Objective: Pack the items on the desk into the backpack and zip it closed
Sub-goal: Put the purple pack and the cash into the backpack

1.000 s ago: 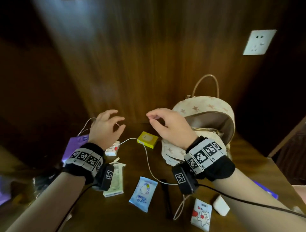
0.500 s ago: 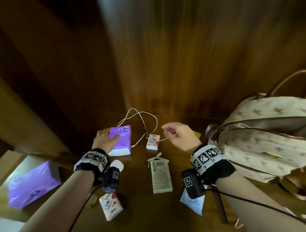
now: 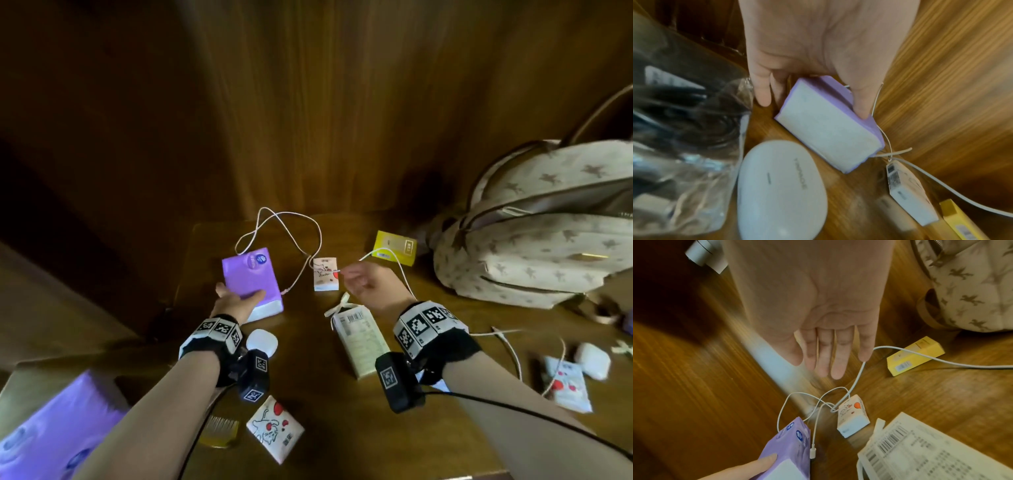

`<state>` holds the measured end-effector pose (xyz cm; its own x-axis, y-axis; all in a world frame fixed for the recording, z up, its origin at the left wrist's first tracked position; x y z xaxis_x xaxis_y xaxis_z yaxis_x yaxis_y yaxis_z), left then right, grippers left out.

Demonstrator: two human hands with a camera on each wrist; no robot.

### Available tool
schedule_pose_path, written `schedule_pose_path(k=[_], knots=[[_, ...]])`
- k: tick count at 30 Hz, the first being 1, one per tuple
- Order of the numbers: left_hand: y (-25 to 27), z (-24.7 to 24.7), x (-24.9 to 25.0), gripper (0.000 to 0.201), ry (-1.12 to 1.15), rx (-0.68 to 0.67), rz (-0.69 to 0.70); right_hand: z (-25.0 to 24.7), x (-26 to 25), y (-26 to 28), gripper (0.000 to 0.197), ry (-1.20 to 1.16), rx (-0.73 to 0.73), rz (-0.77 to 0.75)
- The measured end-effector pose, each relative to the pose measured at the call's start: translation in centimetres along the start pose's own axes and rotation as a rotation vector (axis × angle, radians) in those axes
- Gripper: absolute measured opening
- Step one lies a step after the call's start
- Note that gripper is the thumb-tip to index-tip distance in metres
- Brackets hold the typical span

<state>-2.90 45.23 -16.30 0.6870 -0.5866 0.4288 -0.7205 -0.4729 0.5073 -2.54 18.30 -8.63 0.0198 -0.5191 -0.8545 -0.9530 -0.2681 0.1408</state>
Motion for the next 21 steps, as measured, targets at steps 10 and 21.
schedule_pose_path(k=[10, 21], knots=[[-0.9, -0.5, -0.5, 0.102, 0.036, -0.035, 0.066, 0.4, 0.6, 1.4, 0.028, 0.082, 0.080, 0.079], [3.5, -5.3, 3.3, 0.109, -0.146, -0.160, 0.566, -2.0, -0.7, 2.7, 0.029, 0.072, 0.131, -0.007]])
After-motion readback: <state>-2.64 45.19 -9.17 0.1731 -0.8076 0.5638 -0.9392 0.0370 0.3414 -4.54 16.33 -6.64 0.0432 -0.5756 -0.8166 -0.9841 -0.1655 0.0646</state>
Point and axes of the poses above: each hand's wrist, its own y-axis away from the middle knuckle, its own z-axis out of the palm, x = y × z, the point moved 1 cm from there along -y, towards the middle knuckle, and after that the axes turned 14 degrees about -y, right-handed, at the moved point
